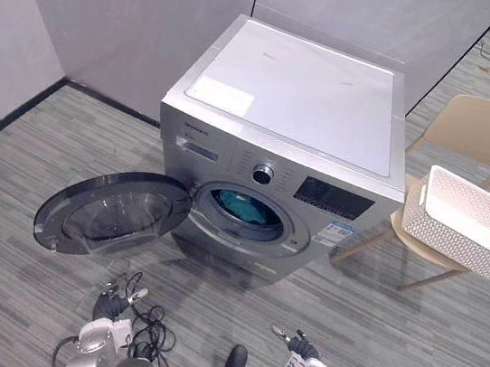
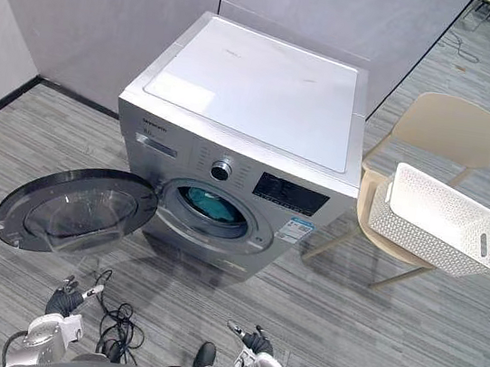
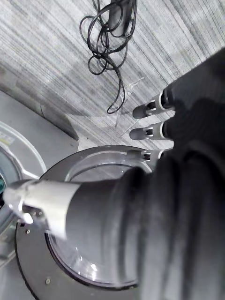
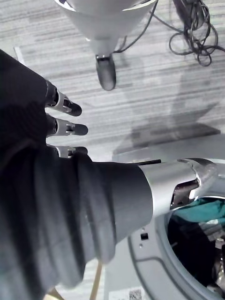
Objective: Pick up the laundry basket with both hands and put the clothes into the washing machine.
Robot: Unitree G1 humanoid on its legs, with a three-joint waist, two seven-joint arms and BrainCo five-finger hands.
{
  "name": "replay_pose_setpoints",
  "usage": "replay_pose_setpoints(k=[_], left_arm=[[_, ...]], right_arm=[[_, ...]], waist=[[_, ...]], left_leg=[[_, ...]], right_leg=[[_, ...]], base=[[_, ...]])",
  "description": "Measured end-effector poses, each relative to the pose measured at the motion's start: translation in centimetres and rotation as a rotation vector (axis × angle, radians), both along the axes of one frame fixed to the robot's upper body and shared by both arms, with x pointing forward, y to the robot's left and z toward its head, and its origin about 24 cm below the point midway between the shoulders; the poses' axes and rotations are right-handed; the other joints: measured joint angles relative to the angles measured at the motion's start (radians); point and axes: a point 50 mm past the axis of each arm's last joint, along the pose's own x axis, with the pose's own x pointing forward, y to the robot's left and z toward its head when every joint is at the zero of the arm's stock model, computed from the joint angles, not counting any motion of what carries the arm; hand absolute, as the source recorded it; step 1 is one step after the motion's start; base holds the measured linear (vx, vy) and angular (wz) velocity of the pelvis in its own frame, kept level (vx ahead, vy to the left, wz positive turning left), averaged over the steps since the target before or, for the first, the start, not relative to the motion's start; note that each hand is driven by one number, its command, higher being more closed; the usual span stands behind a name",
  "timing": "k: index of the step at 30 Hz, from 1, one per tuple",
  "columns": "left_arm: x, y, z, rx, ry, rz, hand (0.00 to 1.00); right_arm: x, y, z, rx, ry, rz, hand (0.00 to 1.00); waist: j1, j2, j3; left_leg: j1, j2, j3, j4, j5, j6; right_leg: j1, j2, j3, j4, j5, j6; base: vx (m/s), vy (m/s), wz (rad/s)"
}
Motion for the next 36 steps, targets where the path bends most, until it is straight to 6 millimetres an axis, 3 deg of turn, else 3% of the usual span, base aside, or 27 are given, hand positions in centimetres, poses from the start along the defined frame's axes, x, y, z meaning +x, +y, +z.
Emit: replay_pose_setpoints(k=[4,10,11,14,16,18,23,26,32,36], left_arm=[[0.4,0.6,0.9,0.028,-0.049,0.011,0.00],[2.8,1.3,4.5,0.106,-0.232,0.043,0.00],[3.7,1.1,6.1,0.135,-0.308,0.042,0.00],[4.6,0.7,8.1,0.170,-0.405,0.059,0.00],[4.8,1.1,9.2,0.219,-0.439,0.083,0.00],[4.9,1.7,10.2,0.255,-0.474,0.110,0.00],[5.3,3.4,12.5,0.355,-0.544,0.188,0.00],[6.1,4.0,13.4,0.389,-0.577,0.182,0.00],[8.1,3.3,14.9,0.412,-0.643,0.117,0.00],[8.1,3.8,15.2,0.453,-0.642,0.110,0.00]], right_arm=[[-1.4,0.1,-0.4,0.002,0.024,-0.001,0.00],[-3.1,0.5,-0.9,0.008,0.067,0.003,0.00],[-3.0,0.6,-0.9,0.007,0.064,0.013,0.00],[-2.3,-0.2,-0.6,-0.020,0.050,0.028,0.00],[-1.5,0.0,-0.4,-0.026,0.033,0.045,0.00],[-1.0,0.3,-0.3,-0.022,0.023,0.051,0.00],[-1.8,-0.1,-0.7,-0.027,0.057,0.050,0.00],[-2.6,-0.5,-0.9,-0.031,0.089,0.044,0.00],[-3.0,-2.3,-0.7,-0.063,0.101,0.001,0.00],[-2.6,-1.6,-0.7,-0.052,0.092,0.030,0.00]], waist=[[0.001,0.003,-0.021],[-0.004,0.024,-0.024],[0.004,0.034,-0.018],[0.019,0.075,0.004],[0.020,0.092,0.007],[0.017,0.088,0.008],[-0.007,0.072,-0.005],[-0.023,0.065,-0.033],[-0.034,0.111,-0.069],[-0.023,0.105,-0.075]], left_leg=[[0.000,-0.008,-0.006,-0.012,0.010,0.000],[0.010,-0.027,-0.047,0.026,0.007,-0.001],[-0.042,-0.014,-0.057,0.142,-0.041,-0.013],[-0.117,0.023,-0.067,0.336,-0.135,-0.030],[-0.118,0.049,-0.043,0.368,-0.199,0.028],[-0.116,0.062,-0.009,0.369,-0.210,0.042],[-0.116,0.058,0.032,0.364,-0.211,0.041],[-0.083,0.024,0.030,0.301,-0.186,0.031],[-0.008,-0.056,0.036,0.172,-0.115,0.023],[-0.008,-0.075,0.068,0.122,-0.099,0.027]], right_leg=[[0.004,-0.001,-0.001,-0.011,0.003,0.001],[0.074,-0.023,-0.041,-0.021,0.034,0.002],[0.076,-0.030,-0.058,0.005,0.024,-0.002],[0.075,-0.025,-0.064,0.062,-0.013,0.002],[0.074,-0.025,-0.059,0.093,-0.033,0.005],[0.069,-0.026,-0.044,0.087,-0.036,0.008],[0.071,-0.029,-0.014,0.049,-0.025,0.002],[0.079,-0.049,-0.028,0.031,0.016,-0.007],[0.109,-0.108,-0.049,-0.008,0.039,0.005],[0.075,-0.116,-0.026,-0.024,0.054,0.004]], base=[[-0.02,0.002,0.08],[0.00,0.032,0.24],[-0.03,0.035,0.33],[-0.07,0.081,0.12],[-0.08,0.110,0.01],[-0.06,0.036,-0.10],[0.00,0.032,-0.11],[0.05,0.029,0.04],[0.07,0.056,0.08],[0.03,0.036,-0.16]])
